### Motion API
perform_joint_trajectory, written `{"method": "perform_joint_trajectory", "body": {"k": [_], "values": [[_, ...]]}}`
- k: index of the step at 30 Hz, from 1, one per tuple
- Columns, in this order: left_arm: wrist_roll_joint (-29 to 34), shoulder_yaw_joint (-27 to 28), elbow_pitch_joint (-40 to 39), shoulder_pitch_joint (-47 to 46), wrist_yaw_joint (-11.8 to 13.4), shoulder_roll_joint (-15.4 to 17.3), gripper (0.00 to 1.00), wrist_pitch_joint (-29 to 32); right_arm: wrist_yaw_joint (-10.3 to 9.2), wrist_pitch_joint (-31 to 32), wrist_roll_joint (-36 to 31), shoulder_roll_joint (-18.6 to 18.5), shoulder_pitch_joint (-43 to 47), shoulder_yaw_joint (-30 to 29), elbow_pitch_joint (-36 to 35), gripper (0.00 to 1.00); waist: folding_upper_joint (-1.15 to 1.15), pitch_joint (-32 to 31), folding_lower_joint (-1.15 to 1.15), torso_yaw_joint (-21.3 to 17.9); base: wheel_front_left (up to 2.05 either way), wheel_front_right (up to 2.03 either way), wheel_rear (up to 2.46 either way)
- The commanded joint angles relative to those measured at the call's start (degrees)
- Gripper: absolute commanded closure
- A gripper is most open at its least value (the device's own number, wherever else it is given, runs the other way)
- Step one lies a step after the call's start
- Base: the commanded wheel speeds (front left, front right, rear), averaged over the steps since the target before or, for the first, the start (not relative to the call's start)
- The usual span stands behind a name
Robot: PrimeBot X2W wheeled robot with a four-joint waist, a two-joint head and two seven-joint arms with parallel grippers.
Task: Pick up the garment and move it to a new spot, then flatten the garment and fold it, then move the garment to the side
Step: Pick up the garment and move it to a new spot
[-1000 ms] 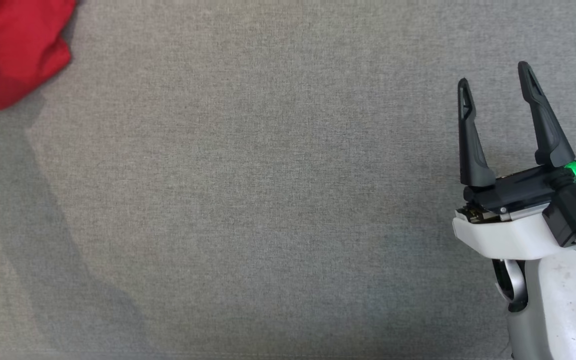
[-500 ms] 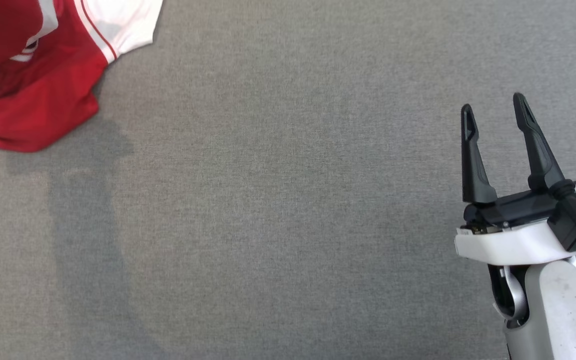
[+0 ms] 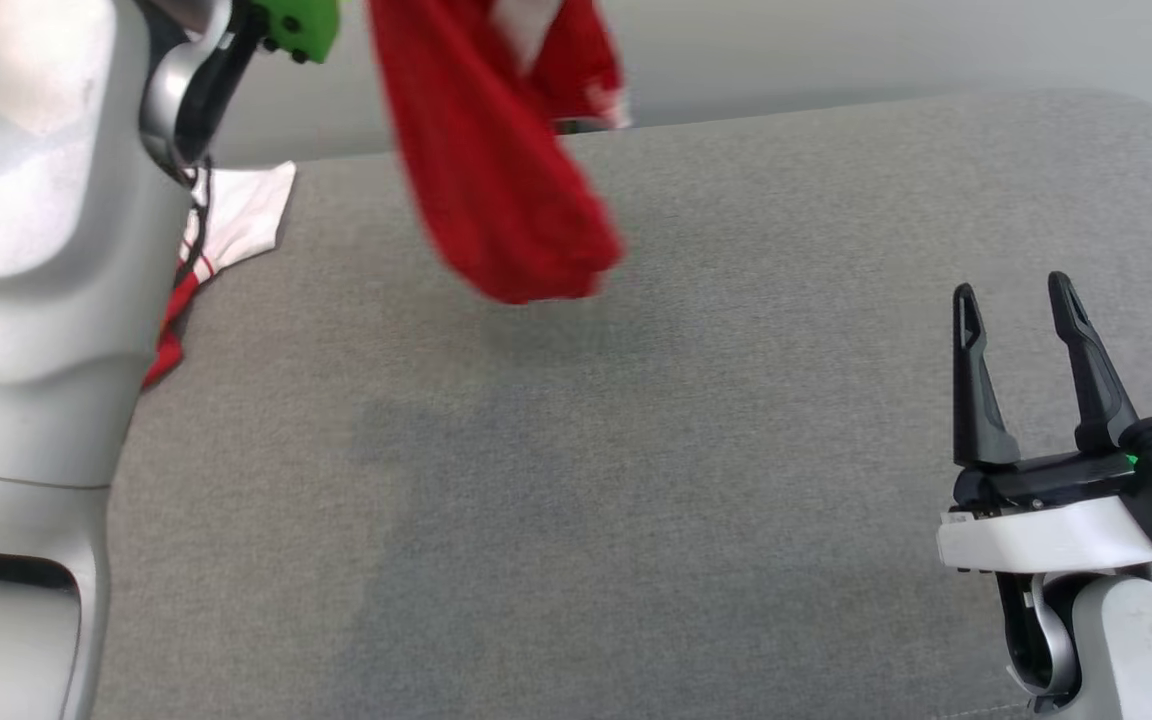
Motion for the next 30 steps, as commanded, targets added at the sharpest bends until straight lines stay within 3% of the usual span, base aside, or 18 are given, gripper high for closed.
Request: {"method": "perform_joint_trajectory", "body": {"k": [1, 5, 9, 16, 23, 25, 28, 29, 30], "values": [[-1.0, -0.4, -1.6, 0.9, 0.0, -0.6, 1.00, 0.5, -0.02, -0.2, 0.2, -0.1, 0.9, -0.4, -0.1, 0.00, 0.00, -3.0, 0.00, -4.4, 0.00, 0.00, 0.00], [-3.7, -1.0, -5.0, 5.8, 0.3, -2.0, 1.00, 0.9, -0.02, -0.2, 0.6, -0.1, 1.2, -1.6, -0.6, 0.00, 0.00, -2.4, 0.00, -6.4, 0.00, 0.00, 0.00], [-6.2, -0.4, -5.2, 14.8, 2.4, -3.4, 1.00, -1.5, -0.02, -0.2, 1.0, -0.1, 1.0, -2.2, -0.8, 0.00, 0.00, -0.9, 0.00, -7.9, 0.00, 0.00, 0.00], [-9.2, 0.2, 2.6, 32.9, 5.8, -6.1, 1.00, -9.9, -0.02, -0.2, 1.9, -0.1, -0.6, -2.4, -1.1, 0.00, 0.00, 2.3, 0.00, -9.3, 0.00, 0.00, 0.00], [-8.5, 0.1, 10.8, 39.3, 6.6, -5.8, 1.00, -16.6, -0.02, -0.2, 2.0, -0.1, -1.6, -2.1, -0.8, 0.00, 0.00, 3.6, 0.00, -8.7, 0.00, 0.00, 0.00], [-8.5, 0.5, 12.5, 39.7, 7.0, -5.4, 0.91, -18.3, -0.02, -0.2, 2.0, -0.1, -1.6, -1.9, -0.6, 0.00, 0.00, 3.6, 0.00, -8.3, 0.00, 0.00, 0.00], [-8.4, 0.6, 14.7, 39.6, 7.1, -5.4, 0.56, -20.2, -0.02, -0.2, 2.0, -0.1, -1.7, -1.5, -0.2, 0.00, 0.00, 3.5, 0.00, -7.5, 0.00, 0.00, 0.00], [-8.3, 0.6, 15.3, 39.5, 6.9, -5.5, 0.34, -20.9, -0.02, -0.2, 2.0, -0.1, -1.7, -1.3, -0.1, 0.00, 0.00, 3.4, 0.00, -7.2, 0.00, 0.00, 0.00], [-8.2, 0.4, 15.7, 39.4, 6.8, -5.6, 0.00, -21.5, -0.02, -0.2, 2.1, -0.1, -1.7, -1.2, 0.0, 0.00, 0.00, 3.4, 0.00, -7.0, 0.00, 0.00, 0.00]]}}
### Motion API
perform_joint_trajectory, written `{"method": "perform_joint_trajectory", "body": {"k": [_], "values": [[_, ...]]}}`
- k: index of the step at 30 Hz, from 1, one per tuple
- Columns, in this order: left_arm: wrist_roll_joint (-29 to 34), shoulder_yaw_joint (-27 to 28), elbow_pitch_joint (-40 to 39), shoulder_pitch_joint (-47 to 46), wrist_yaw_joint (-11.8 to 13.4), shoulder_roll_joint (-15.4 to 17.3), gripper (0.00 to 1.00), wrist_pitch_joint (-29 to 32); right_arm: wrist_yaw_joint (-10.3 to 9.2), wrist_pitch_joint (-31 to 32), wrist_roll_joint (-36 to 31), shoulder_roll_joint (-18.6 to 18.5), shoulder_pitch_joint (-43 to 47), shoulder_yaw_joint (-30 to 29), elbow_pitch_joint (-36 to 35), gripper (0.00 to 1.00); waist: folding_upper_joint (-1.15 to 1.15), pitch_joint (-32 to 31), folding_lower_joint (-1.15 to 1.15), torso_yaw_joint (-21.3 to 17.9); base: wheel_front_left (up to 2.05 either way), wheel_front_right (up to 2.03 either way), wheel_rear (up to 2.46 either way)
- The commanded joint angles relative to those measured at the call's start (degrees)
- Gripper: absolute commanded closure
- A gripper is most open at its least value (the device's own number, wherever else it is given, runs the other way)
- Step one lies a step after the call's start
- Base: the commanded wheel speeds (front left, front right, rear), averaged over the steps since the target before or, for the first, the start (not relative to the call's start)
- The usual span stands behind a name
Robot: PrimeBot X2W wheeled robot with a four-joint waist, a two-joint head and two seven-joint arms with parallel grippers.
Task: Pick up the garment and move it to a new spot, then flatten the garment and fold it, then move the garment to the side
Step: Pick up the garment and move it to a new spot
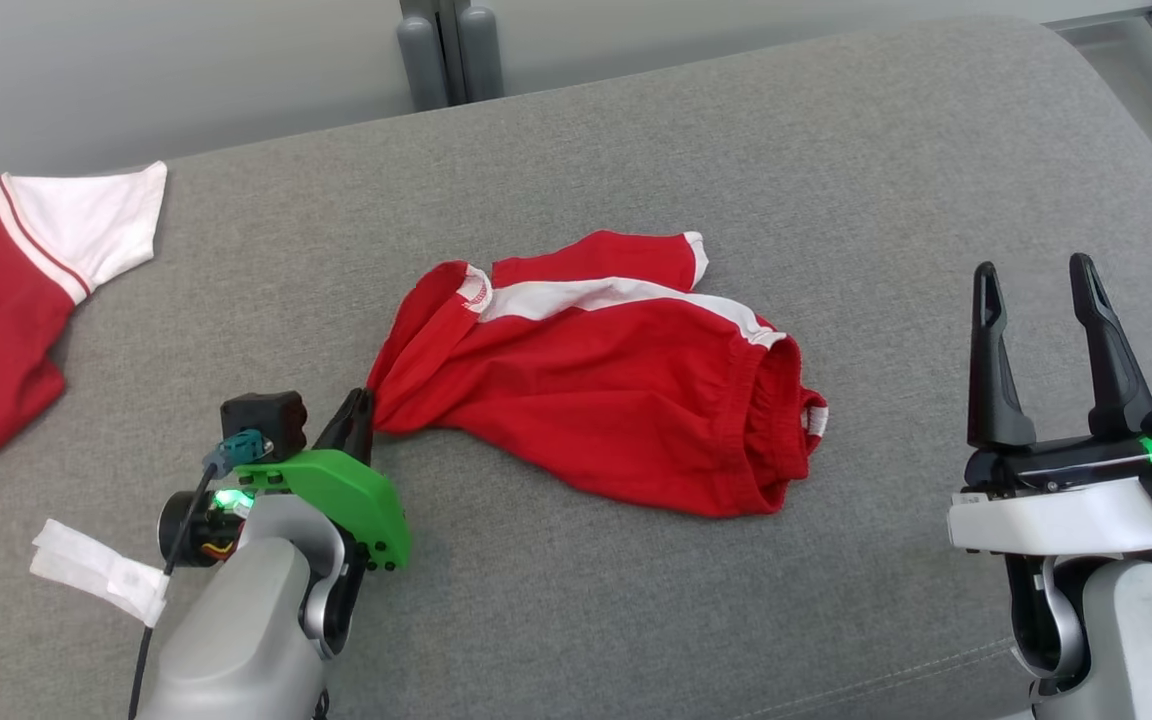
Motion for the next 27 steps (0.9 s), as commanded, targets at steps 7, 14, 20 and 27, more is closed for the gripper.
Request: {"method": "perform_joint_trajectory", "body": {"k": [7, 14, 20, 27], "values": [[3.1, -1.5, -0.3, 0.8, -1.4, -0.2, 0.00, -5.0, -0.02, -0.2, 0.1, -0.1, -0.4, 0.2, 1.6, 0.00, 0.00, -0.4, 0.00, 2.3, 0.00, 0.00, 0.00], [6.5, 1.5, -10.3, 5.8, -0.6, 1.2, 0.00, -5.9, -0.02, -0.2, -1.2, -0.1, 0.9, -0.8, 5.2, 0.00, 0.00, -2.3, 0.00, 3.9, 0.00, 0.00, 0.00], [9.5, 7.0, -21.7, 14.9, 1.5, 1.5, 0.00, -5.8, -0.02, -0.2, -2.6, -0.1, 1.9, 0.0, 8.6, 0.00, 0.00, -4.5, 0.00, 4.5, 0.00, 0.00, 0.00], [12.5, 13.4, -30.6, 24.5, 3.5, -0.7, 0.00, -5.9, -0.02, -0.2, -1.6, -0.1, 3.7, 1.3, 11.4, 0.00, 0.00, -6.5, 0.00, 5.1, 0.00, 0.00, 0.00]]}}
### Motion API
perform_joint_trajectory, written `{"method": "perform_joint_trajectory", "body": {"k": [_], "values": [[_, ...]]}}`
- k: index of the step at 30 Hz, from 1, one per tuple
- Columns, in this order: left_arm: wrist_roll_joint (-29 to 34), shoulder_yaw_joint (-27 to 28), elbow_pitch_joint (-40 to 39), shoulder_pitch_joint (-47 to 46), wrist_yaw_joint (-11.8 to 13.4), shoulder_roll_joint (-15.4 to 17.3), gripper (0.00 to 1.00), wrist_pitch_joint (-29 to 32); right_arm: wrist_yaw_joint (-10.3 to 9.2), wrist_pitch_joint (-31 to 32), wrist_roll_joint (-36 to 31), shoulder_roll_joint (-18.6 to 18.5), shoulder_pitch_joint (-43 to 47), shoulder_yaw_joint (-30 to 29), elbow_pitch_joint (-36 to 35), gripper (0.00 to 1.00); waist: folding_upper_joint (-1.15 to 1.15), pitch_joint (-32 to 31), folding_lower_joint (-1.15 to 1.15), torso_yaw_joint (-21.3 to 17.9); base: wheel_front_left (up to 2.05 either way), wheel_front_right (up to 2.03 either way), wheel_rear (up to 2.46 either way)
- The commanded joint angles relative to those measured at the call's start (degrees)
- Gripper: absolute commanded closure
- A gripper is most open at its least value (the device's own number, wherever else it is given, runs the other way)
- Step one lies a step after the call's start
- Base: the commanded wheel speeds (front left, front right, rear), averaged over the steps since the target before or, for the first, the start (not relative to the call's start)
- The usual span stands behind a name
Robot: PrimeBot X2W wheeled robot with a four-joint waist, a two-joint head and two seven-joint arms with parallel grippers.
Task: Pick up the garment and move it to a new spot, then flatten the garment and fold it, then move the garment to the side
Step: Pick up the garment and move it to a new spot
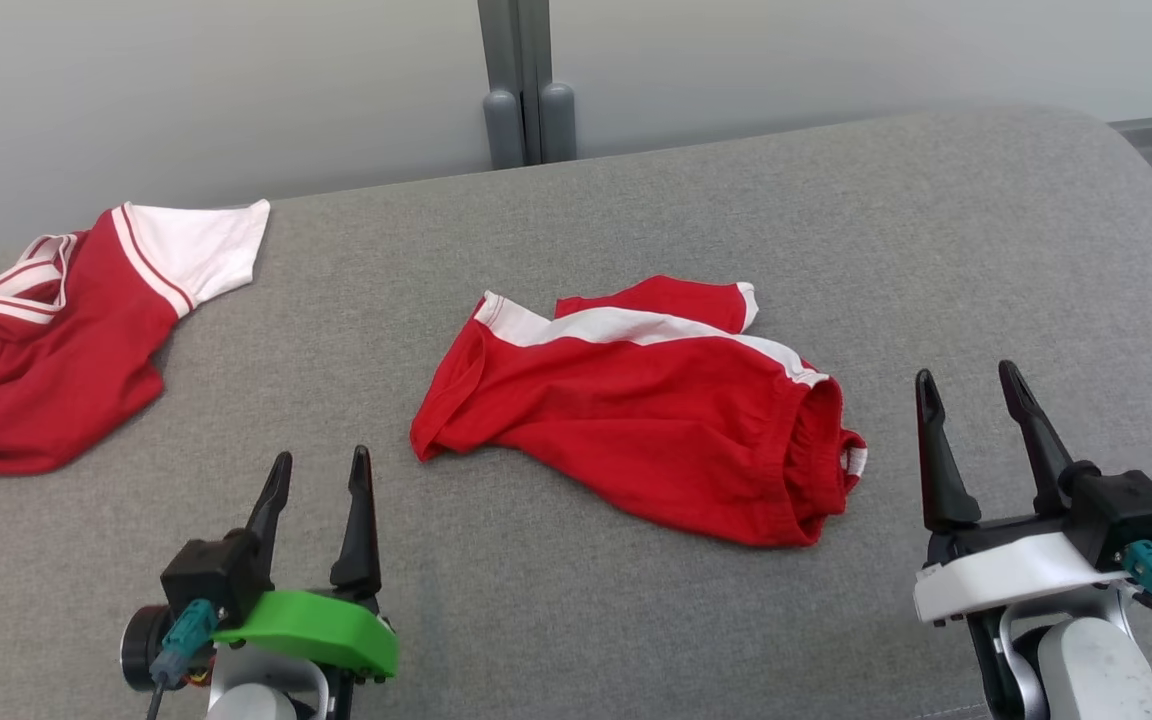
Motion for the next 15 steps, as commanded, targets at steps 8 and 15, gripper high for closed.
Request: {"method": "perform_joint_trajectory", "body": {"k": [8, 15], "values": [[3.0, 4.7, -4.8, 7.5, 0.3, -2.8, 0.00, 0.0, -0.02, -0.2, 3.8, -0.2, 1.6, 3.3, 2.5, 0.00, 0.00, -1.8, 0.00, 0.4, 0.00, 0.00, 0.00], [4.9, 6.2, -5.2, 9.0, -0.5, -3.9, 0.00, 0.0, -0.02, -0.2, 4.3, -0.1, 0.6, 4.4, 4.4, 0.00, 0.00, -2.2, 0.00, 0.7, 0.00, 0.00, 0.00]]}}
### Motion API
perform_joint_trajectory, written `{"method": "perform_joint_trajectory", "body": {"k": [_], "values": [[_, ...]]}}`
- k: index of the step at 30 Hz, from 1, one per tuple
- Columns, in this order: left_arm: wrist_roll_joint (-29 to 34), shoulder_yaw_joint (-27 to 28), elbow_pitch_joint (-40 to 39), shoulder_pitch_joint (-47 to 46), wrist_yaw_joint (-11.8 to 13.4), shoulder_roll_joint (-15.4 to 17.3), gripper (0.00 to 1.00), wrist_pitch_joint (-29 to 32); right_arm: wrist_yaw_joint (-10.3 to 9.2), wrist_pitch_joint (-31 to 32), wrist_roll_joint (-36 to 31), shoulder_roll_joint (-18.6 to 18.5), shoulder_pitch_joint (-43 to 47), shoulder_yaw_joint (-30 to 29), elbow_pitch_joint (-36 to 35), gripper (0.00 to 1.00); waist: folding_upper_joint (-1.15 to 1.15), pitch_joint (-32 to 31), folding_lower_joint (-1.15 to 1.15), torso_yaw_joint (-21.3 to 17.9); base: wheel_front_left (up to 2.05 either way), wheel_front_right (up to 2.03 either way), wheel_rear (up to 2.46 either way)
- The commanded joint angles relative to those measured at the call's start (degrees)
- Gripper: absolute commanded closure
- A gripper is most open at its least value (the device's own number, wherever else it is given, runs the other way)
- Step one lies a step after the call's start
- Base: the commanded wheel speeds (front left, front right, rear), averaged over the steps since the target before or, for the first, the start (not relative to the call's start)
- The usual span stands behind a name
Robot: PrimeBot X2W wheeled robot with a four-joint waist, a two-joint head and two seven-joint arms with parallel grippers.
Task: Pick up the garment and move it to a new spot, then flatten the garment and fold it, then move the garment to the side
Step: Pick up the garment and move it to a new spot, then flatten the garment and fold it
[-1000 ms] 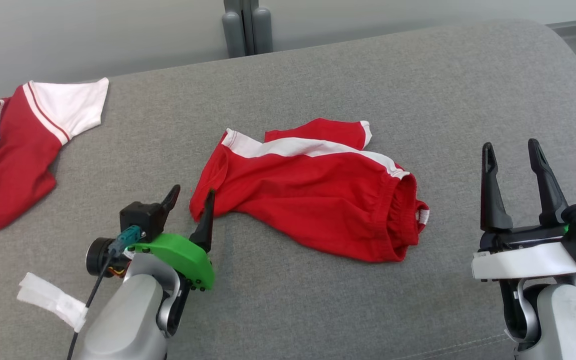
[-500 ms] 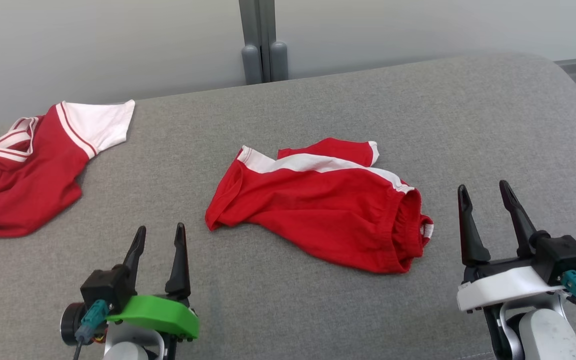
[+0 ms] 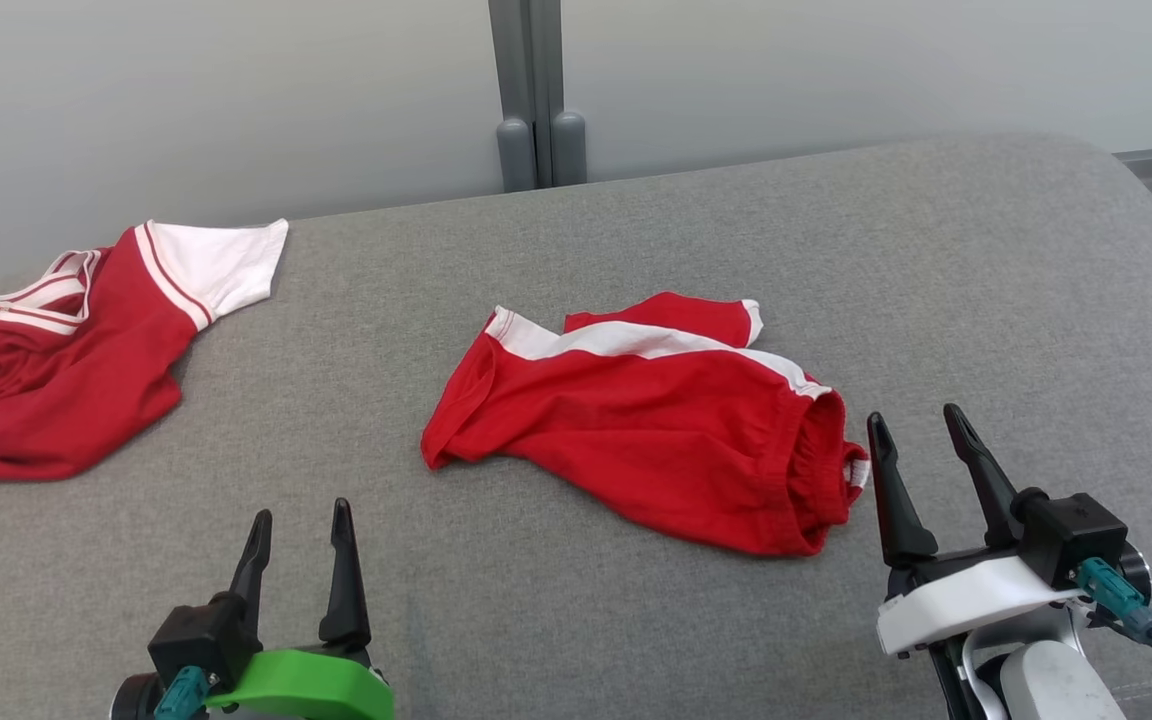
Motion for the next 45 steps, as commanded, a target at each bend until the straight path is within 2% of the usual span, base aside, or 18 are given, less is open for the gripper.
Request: {"method": "perform_joint_trajectory", "body": {"k": [1, 18, 27, 34, 45], "values": [[0.8, 0.4, 0.0, 0.6, -0.3, -0.3, 0.00, 0.0, -0.02, -0.2, -0.1, -0.2, -0.6, -0.1, 0.3, 0.00, 0.00, 0.0, 0.00, 0.1, 0.00, 0.00, 0.00], [2.5, 2.5, 0.4, 0.5, -1.3, -1.0, 0.00, -0.1, -0.02, -0.2, -0.6, -0.2, -0.7, -0.7, 0.8, 0.00, 0.00, 0.7, 0.00, 0.2, 0.00, 0.00, 0.00], [3.6, 1.5, 1.1, -1.5, -1.7, -1.1, 0.00, -0.1, -0.02, -0.2, -1.0, -0.2, -1.5, -0.9, 0.3, 0.00, 0.00, 2.6, 0.00, 0.1, 0.00, 0.00, 0.00], [5.9, -1.7, 6.1, -10.7, -3.6, -0.2, 0.00, 1.8, -0.02, -0.2, -1.3, -0.2, -2.9, 0.0, -0.3, 0.00, 0.00, 5.9, 0.00, -1.6, 0.00, 0.00, 0.00], [8.3, -4.0, 20.8, -31.6, -5.6, 1.6, 0.00, 8.7, -0.02, -0.2, -0.3, -0.1, -6.0, 2.4, -1.1, 0.00, 0.00, 14.1, 0.00, -8.1, 0.00, 0.00, 0.00]]}}
